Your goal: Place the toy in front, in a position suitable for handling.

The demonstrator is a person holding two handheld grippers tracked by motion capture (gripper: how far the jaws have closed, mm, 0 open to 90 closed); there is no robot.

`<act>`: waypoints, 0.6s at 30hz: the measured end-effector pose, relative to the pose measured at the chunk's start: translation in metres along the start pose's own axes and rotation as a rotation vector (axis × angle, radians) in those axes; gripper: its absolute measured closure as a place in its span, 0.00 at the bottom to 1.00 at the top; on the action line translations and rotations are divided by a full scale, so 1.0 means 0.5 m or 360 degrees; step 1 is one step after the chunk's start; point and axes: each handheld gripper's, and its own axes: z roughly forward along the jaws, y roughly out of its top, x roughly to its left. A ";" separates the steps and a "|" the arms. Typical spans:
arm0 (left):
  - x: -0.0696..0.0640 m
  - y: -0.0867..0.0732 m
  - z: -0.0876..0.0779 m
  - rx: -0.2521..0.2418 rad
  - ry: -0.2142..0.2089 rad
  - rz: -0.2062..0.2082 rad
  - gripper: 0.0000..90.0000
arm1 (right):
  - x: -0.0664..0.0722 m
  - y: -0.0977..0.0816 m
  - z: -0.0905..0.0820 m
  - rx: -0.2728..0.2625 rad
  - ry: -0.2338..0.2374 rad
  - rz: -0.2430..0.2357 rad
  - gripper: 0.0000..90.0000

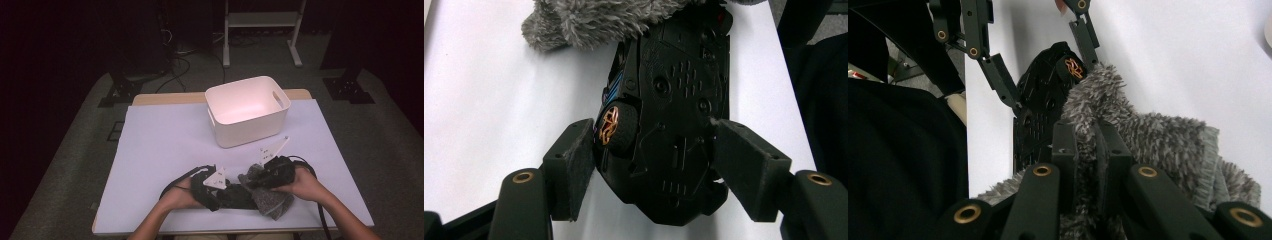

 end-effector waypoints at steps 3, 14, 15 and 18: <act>0.003 -0.003 -0.003 -0.0014 -0.0027 0.0002 0.37 | 0.002 -0.002 -0.001 -0.0008 0.0000 0.0007 0.90; 0.030 -0.020 0.009 -0.0059 -0.0198 -0.0271 0.32 | 0.013 -0.001 -0.005 -0.0009 0.0016 -0.0013 0.90; 0.032 -0.021 0.011 -0.0062 -0.0220 -0.0289 0.32 | 0.016 -0.001 -0.006 -0.0008 0.0019 -0.0019 0.90; 0.037 -0.022 0.017 -0.0095 -0.0276 -0.0348 0.33 | 0.029 -0.002 -0.010 -0.0008 0.0036 -0.0042 0.90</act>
